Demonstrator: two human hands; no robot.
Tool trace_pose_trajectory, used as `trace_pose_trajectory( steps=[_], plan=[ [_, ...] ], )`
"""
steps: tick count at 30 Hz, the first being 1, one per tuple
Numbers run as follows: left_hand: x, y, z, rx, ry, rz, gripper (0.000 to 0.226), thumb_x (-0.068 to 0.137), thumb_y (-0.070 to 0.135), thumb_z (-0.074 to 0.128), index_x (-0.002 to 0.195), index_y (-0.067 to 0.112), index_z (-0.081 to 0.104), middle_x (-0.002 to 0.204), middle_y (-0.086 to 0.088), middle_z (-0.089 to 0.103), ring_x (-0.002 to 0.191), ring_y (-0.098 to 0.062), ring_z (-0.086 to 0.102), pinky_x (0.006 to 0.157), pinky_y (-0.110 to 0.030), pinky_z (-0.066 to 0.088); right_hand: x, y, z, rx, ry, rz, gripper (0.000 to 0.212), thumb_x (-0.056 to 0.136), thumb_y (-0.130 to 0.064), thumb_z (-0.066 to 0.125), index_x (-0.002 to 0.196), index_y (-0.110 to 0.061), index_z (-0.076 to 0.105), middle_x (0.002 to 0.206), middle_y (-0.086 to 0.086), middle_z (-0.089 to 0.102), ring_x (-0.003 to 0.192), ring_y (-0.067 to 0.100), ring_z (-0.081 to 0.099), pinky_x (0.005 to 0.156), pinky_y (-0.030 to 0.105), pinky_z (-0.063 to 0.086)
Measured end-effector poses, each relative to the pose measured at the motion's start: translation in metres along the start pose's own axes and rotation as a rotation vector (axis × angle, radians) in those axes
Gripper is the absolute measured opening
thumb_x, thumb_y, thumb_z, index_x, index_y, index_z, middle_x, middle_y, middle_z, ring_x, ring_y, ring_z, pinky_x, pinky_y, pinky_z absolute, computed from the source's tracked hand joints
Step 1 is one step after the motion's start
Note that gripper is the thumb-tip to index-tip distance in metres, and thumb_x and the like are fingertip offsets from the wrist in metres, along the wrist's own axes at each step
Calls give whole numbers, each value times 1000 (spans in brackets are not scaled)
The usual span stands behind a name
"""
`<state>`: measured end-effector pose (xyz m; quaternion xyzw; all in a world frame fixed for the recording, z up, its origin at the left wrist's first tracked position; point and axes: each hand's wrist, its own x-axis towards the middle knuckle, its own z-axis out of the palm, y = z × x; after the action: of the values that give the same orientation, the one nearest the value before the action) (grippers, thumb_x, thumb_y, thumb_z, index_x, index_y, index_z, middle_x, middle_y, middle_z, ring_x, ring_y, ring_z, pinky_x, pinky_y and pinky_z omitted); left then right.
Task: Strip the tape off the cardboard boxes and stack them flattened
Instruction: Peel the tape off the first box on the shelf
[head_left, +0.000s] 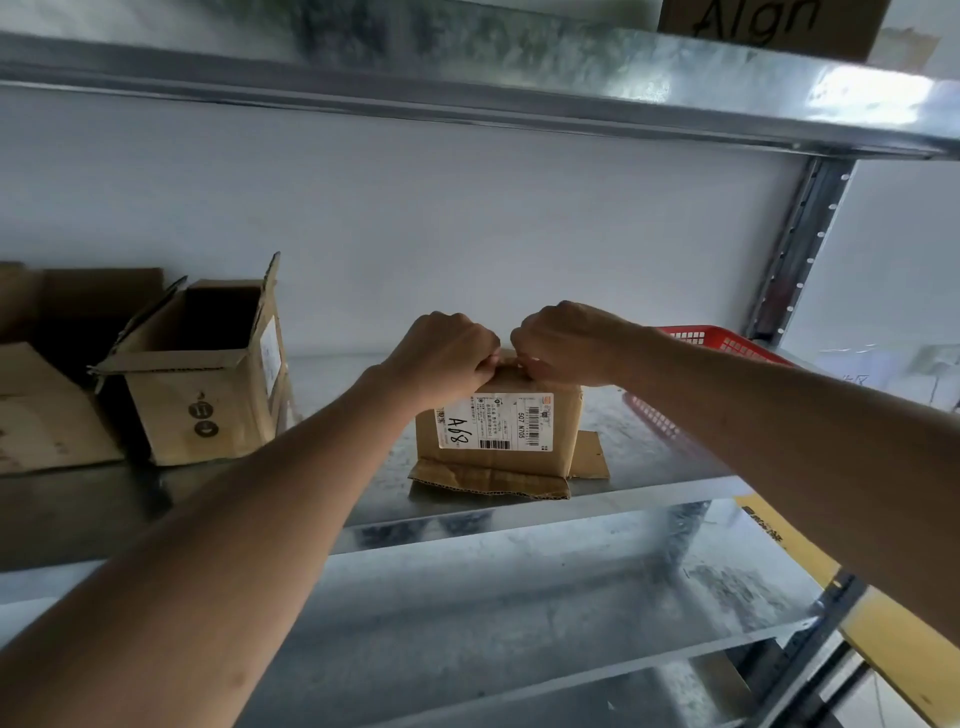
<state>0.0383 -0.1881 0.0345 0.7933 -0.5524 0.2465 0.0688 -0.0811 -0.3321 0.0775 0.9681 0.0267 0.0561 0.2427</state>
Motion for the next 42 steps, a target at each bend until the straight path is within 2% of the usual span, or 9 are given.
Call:
trace_pose_trajectory(
  steps=[4, 8, 13, 17, 23, 28, 34, 38, 42],
  plan=[
    [-2, 1, 0, 18, 22, -16, 33, 106, 34, 47, 91, 17, 72, 77, -1, 71, 67, -21, 63, 70, -35, 54, -3, 11, 5, 150, 25, 34, 29, 108, -31, 48, 108, -9, 67, 92, 4, 67, 83, 21, 64, 76, 37, 55],
    [-5, 3, 0, 21, 13, -36, 34, 107, 33, 47, 94, 17, 74, 76, 0, 70, 66, -20, 63, 71, -36, 56, 2, 19, 15, 359, 19, 153, 14, 101, -24, 61, 93, -20, 71, 78, -10, 63, 73, 13, 64, 57, 24, 44],
    [-4, 6, -3, 13, -4, -49, 35, 107, 32, 46, 91, 16, 73, 73, 1, 68, 64, -17, 62, 70, -39, 57, -9, 28, 19, 617, -8, 199, 12, 91, -33, 77, 96, -22, 79, 95, -12, 75, 86, 2, 66, 81, 23, 54],
    [-2, 5, -3, -9, -27, -56, 30, 105, 30, 49, 94, 17, 74, 76, 1, 70, 66, -17, 63, 71, -39, 56, -18, 18, 23, 480, 58, 240, 15, 98, -26, 69, 106, -18, 78, 102, -1, 73, 90, 17, 68, 82, 35, 59],
    [-5, 4, 0, -62, 14, -50, 29, 106, 32, 51, 97, 20, 76, 80, 2, 72, 67, -18, 63, 68, -35, 52, -21, 3, 32, 180, 127, 152, 7, 102, -18, 58, 104, -13, 63, 98, 3, 63, 76, 18, 58, 66, 32, 52],
    [-8, 1, 4, -26, 35, -38, 33, 108, 36, 46, 100, 21, 75, 80, 3, 73, 69, -19, 65, 69, -33, 53, -7, 22, 28, 359, 36, 284, 24, 95, -5, 57, 90, -27, 65, 85, -18, 61, 88, 13, 62, 68, 26, 48],
    [-6, 6, -2, -86, -13, -5, 38, 101, 56, 53, 107, 26, 76, 84, 7, 75, 71, -14, 66, 70, -29, 49, 3, 35, 18, 518, -88, 326, 27, 96, -15, 60, 80, -32, 74, 73, -28, 63, 79, -2, 56, 62, 22, 35],
    [19, 32, -5, -132, -81, -257, 48, 92, 68, 61, 93, 24, 79, 86, 4, 74, 80, -18, 66, 75, -34, 52, 3, 35, 12, 605, -89, 328, 18, 94, -16, 66, 86, -27, 78, 79, -17, 72, 81, 5, 67, 70, 25, 52],
    [26, 39, 2, -596, -246, -467, 17, 91, 48, 74, 100, 36, 81, 95, 8, 77, 93, -15, 69, 92, -42, 58, 2, 32, 19, 663, -87, 326, 17, 94, -22, 69, 78, -28, 74, 81, -7, 75, 82, 9, 69, 69, 27, 53]
  ],
)
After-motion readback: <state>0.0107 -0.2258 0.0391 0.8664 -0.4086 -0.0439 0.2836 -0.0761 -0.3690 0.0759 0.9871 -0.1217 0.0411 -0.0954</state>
